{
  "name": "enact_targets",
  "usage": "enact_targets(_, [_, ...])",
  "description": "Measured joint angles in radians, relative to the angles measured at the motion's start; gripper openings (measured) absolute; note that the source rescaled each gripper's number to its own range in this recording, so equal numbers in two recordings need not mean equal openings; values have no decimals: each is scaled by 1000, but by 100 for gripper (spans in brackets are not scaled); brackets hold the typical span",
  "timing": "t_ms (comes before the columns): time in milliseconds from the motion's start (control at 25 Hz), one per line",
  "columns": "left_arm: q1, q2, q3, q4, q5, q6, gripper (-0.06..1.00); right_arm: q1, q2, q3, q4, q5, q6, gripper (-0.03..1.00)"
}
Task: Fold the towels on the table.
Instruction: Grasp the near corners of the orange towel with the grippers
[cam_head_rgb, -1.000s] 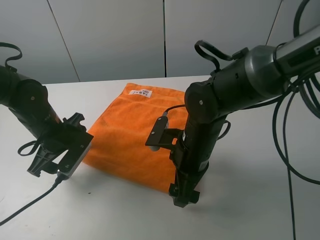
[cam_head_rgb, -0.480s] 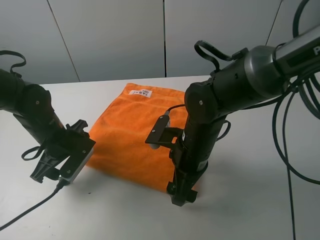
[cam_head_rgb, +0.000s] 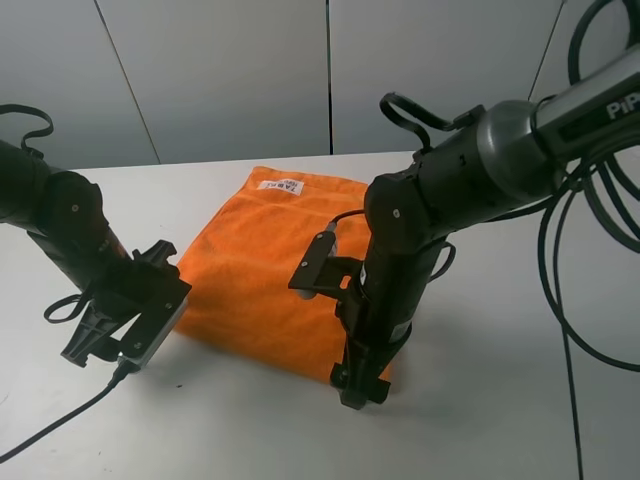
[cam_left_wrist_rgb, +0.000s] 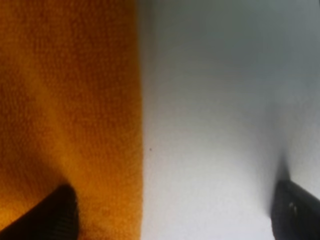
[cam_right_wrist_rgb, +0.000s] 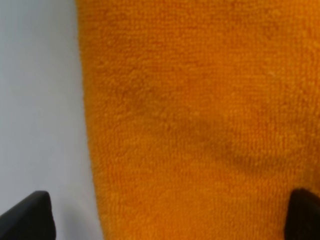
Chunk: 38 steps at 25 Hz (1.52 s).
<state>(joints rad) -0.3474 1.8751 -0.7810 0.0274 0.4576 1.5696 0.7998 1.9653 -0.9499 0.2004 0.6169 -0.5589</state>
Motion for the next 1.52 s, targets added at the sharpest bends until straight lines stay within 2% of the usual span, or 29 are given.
enact_targets(400, [0,0,0,-4,-4,1,99,56,13,-3,-131,-7,78,100])
enact_targets(640, [0,0,0,-4,-10,-23,99,94,20,-6,-263,-10,242,100])
enact_targets(960, [0,0,0,-27,-18,-35,99,96,22,-6,-273,-8,284,99])
enact_targets(1000, [0,0,0,-27,-20,-39,98,96,22,-6,-273,-8,286,95])
enact_targets(1040, [0,0,0,-27,-20,-41,96,96,22,-6,-273,-8,286,88])
enact_targets(1120, [0,0,0,-27,-20,-48,83,96,22,-6,-280,-15,288,59])
enact_targets(1160, [0,0,0,-27,-29,-50,72,96,24,-8,-289,-17,289,43])
enact_targets(1200, [0,0,0,-27,-38,-50,60,96,26,-8,-300,-17,289,21])
enact_targets(1240, [0,1,0,-27,-52,-58,44,96,28,-10,-312,-20,289,6])
enact_targets(1320, [0,6,0,-33,-87,-92,10,96,29,-12,-321,-20,289,0])
enact_targets(1400, [0,8,0,-33,-99,-113,2,96,29,-12,-321,-20,289,0])
enact_targets(1520, [0,8,0,-33,-101,-124,1,96,29,-12,-322,-20,289,0])
